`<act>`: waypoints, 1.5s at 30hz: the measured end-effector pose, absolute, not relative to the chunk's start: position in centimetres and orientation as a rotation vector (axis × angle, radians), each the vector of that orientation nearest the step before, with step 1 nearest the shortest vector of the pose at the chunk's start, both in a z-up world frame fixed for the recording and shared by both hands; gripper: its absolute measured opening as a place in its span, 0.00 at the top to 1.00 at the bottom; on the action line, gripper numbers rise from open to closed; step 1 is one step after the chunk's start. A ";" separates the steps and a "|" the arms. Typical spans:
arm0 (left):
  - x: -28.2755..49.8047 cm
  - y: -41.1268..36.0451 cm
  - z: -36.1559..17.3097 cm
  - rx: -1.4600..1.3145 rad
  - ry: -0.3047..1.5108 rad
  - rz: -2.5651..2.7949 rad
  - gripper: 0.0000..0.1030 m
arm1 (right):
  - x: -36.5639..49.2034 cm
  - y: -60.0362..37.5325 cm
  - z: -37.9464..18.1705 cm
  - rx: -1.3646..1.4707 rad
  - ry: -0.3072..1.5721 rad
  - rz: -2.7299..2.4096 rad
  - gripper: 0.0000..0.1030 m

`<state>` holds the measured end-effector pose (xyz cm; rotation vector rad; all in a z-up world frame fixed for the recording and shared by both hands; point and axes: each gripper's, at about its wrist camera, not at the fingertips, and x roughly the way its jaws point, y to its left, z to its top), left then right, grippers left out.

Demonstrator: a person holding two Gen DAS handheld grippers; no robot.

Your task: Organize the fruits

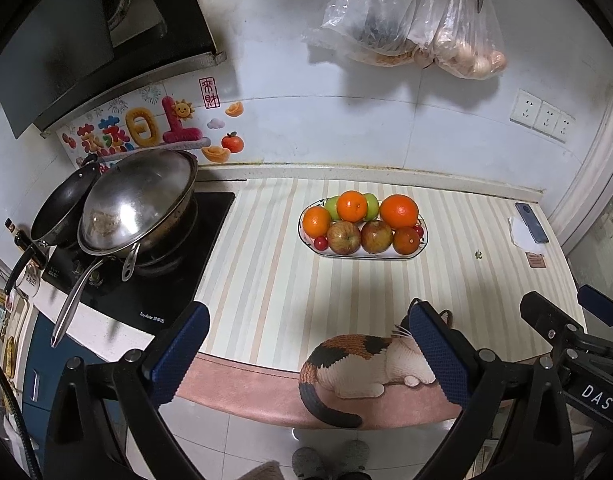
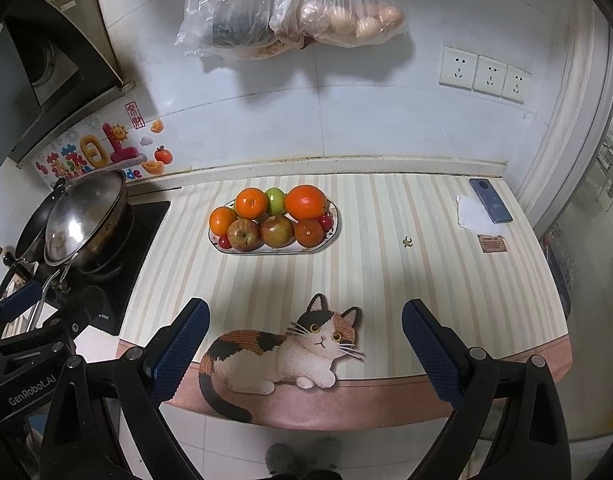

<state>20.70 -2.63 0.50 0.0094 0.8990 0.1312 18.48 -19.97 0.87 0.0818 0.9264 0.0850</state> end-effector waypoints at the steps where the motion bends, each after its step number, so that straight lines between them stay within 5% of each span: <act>1: 20.7 -2.6 0.5 0.009 0.899 0.130 0.01 | 18.4 -19.9 0.9 0.080 0.925 0.084 0.04; 45: 19.2 -1.9 1.4 0.001 0.881 0.123 0.00 | 17.6 -20.5 2.6 0.064 0.900 0.077 0.00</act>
